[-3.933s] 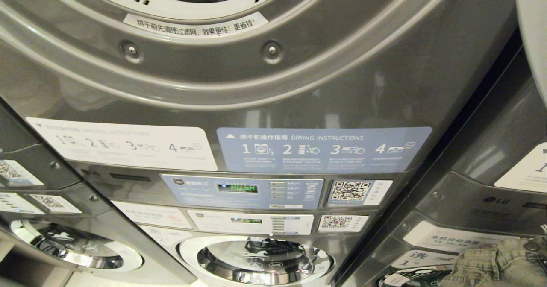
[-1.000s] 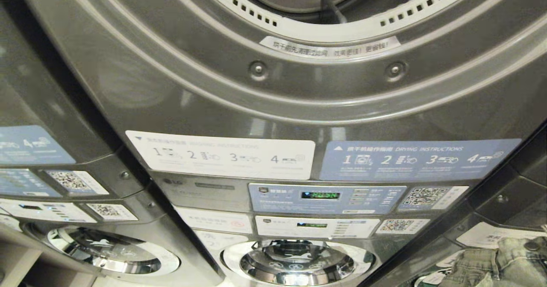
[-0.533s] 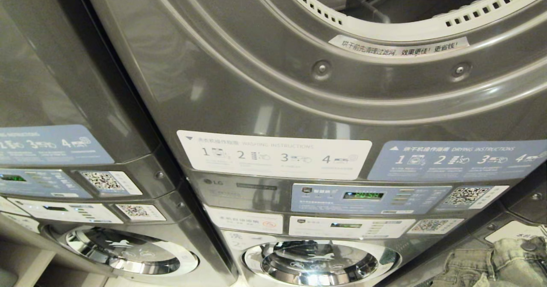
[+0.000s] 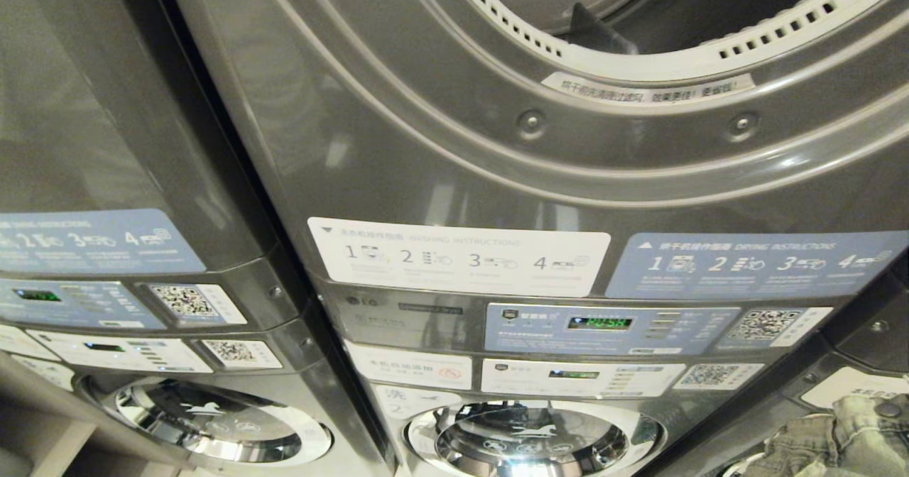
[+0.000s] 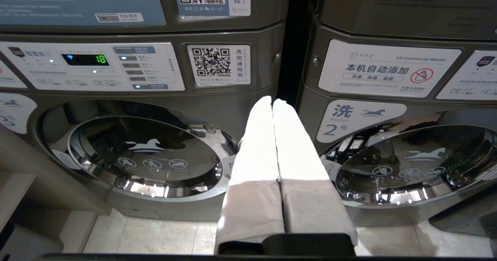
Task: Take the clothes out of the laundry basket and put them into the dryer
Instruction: Put the clothes in the dryer
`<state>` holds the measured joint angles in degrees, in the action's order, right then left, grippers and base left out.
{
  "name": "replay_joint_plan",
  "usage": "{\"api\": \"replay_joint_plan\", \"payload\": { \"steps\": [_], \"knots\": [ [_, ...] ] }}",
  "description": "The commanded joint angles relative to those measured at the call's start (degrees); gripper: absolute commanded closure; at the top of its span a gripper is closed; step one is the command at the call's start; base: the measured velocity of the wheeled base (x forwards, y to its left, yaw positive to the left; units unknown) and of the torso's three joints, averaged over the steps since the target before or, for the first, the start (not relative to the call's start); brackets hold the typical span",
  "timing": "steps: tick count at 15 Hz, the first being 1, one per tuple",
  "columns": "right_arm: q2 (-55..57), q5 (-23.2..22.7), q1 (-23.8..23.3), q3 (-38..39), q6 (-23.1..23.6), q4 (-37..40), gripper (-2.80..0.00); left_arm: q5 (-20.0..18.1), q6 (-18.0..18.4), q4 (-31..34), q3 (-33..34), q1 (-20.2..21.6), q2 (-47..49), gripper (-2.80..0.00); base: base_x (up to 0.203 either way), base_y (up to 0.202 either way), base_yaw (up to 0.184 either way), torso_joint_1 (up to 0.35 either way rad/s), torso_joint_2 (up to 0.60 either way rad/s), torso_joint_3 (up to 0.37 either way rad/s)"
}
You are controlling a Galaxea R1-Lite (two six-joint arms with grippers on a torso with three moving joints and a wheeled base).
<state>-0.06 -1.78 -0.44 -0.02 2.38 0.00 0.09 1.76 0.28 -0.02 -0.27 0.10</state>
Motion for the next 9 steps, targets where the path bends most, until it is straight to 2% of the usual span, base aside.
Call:
{"api": "replay_joint_plan", "payload": {
  "steps": [1, 9],
  "knots": [
    [0.06, -0.07, 0.00, -0.06, 0.08, 0.00, 0.00, 0.00, 0.00, -0.02, 0.02, 0.00, -0.01, 0.00, 0.000, 0.000, 0.000, -0.002, 0.00, 0.193],
    [0.06, -0.07, 0.00, 0.01, 0.26, -0.01, 0.00, 0.00, -0.01, -0.02, -0.01, 0.00, -0.01, 0.00, 0.000, 0.000, 0.000, 0.002, 0.00, 0.200]
  ]
}}
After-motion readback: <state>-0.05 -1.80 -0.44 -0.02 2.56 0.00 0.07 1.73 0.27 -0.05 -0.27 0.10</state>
